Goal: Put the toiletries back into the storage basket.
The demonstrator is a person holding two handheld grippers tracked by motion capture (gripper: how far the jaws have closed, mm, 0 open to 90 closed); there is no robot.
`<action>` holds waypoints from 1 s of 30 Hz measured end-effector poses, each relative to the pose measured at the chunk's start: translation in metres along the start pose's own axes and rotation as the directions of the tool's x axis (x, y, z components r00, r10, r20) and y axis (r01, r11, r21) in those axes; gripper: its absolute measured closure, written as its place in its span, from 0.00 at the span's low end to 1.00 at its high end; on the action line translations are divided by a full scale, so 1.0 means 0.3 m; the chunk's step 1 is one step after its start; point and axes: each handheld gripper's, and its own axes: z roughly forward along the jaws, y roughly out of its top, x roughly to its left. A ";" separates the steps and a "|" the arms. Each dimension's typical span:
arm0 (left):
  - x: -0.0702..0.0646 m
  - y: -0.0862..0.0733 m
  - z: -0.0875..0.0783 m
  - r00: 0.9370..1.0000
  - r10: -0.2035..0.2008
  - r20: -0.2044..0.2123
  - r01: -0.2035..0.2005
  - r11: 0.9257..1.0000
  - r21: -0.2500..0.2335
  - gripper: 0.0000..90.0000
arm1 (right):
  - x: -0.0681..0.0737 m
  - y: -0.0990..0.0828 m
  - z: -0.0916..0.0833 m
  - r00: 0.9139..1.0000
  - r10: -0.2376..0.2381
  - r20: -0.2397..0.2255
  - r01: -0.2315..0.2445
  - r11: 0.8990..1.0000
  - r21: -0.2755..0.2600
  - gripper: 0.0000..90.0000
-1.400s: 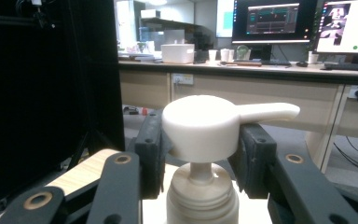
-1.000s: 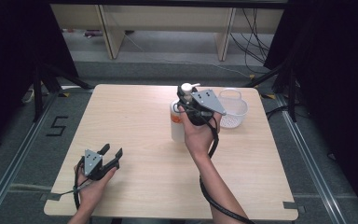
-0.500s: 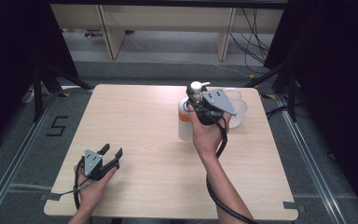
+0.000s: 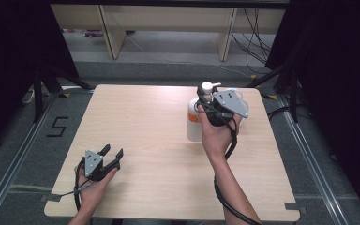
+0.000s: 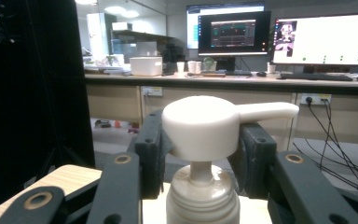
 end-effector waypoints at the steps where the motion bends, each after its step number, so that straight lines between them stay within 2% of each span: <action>1: 0.000 0.000 -0.001 1.000 0.000 0.000 0.000 1.000 0.004 0.48 | -0.007 0.000 0.000 1.000 -0.012 -0.003 0.012 1.000 -0.003 0.66; 2: 0.000 0.000 -0.001 1.000 0.000 -0.002 0.000 1.000 0.004 0.47 | -0.011 0.001 -0.001 1.000 -0.019 0.009 0.019 1.000 -0.009 0.67; 3: 0.000 0.001 -0.002 1.000 0.000 0.000 0.000 1.000 0.006 0.47 | -0.015 0.001 -0.001 1.000 -0.013 0.001 0.013 1.000 -0.008 0.66; 4: 0.000 0.001 -0.001 1.000 0.000 0.000 0.000 1.000 0.005 0.47 | -0.023 0.002 -0.003 0.999 -0.032 0.016 0.033 0.999 -0.010 0.66; 5: 0.000 0.001 -0.002 1.000 0.000 -0.001 0.000 1.000 0.006 0.47 | -0.023 0.004 -0.008 1.000 -0.017 0.013 0.017 1.000 -0.002 0.66; 10: -0.001 0.000 0.000 1.000 0.001 -0.002 -0.001 1.000 0.001 0.48 | -0.044 0.006 -0.012 1.000 -0.020 0.020 0.021 1.000 -0.013 0.66; 11: 0.000 0.000 0.000 1.000 0.001 -0.001 -0.001 1.000 -0.001 0.47 | -0.048 0.007 -0.016 1.000 -0.010 0.024 0.010 1.000 -0.009 0.66; 12: 0.000 0.000 0.000 1.000 0.001 -0.001 -0.001 1.000 0.000 0.47 | -0.056 0.007 -0.017 0.999 -0.025 0.035 0.025 1.000 -0.012 0.66; 13: 0.000 0.001 -0.002 1.000 0.001 -0.001 -0.001 1.000 0.005 0.48 | -0.056 0.008 -0.020 0.999 -0.011 0.031 0.011 1.000 -0.009 0.66; 17: 0.000 0.001 -0.001 1.000 0.001 -0.001 -0.001 1.000 0.005 0.47 | -0.072 0.010 -0.026 0.999 -0.015 0.046 0.016 1.000 -0.016 0.66; 18: 0.000 0.001 -0.001 1.000 0.001 -0.002 -0.001 1.000 0.005 0.48 | -0.080 0.012 -0.027 0.998 -0.029 0.052 0.029 1.000 -0.008 0.66; 22: 0.002 0.001 0.000 1.000 0.004 0.001 -0.004 1.000 0.000 0.47 | -0.096 0.015 -0.035 0.998 -0.013 0.057 0.014 1.000 -0.015 0.66; 23: 0.003 0.000 0.000 1.000 0.002 0.001 -0.002 1.000 -0.001 0.47 | -0.105 0.016 -0.037 0.998 -0.029 0.064 0.030 0.999 -0.017 0.66; 24: 0.003 0.000 0.000 1.000 0.002 0.001 -0.002 1.000 -0.001 0.47 | -0.104 0.016 -0.038 0.998 -0.006 0.063 0.007 1.000 -0.018 0.66; 25: 0.002 0.000 0.000 1.000 0.002 0.001 -0.002 1.000 -0.002 0.47 | -0.113 0.017 -0.040 0.997 -0.019 0.073 0.021 1.000 -0.018 0.67; 29: 0.002 0.000 0.000 1.000 0.003 0.000 -0.003 1.000 -0.003 0.47 | -0.128 0.020 -0.048 0.997 -0.012 0.080 0.014 1.000 -0.015 0.66; 30: 0.002 0.000 0.000 1.000 0.003 0.000 -0.003 1.000 -0.002 0.47 | -0.137 0.022 -0.051 0.995 -0.030 0.090 0.032 0.999 -0.016 0.66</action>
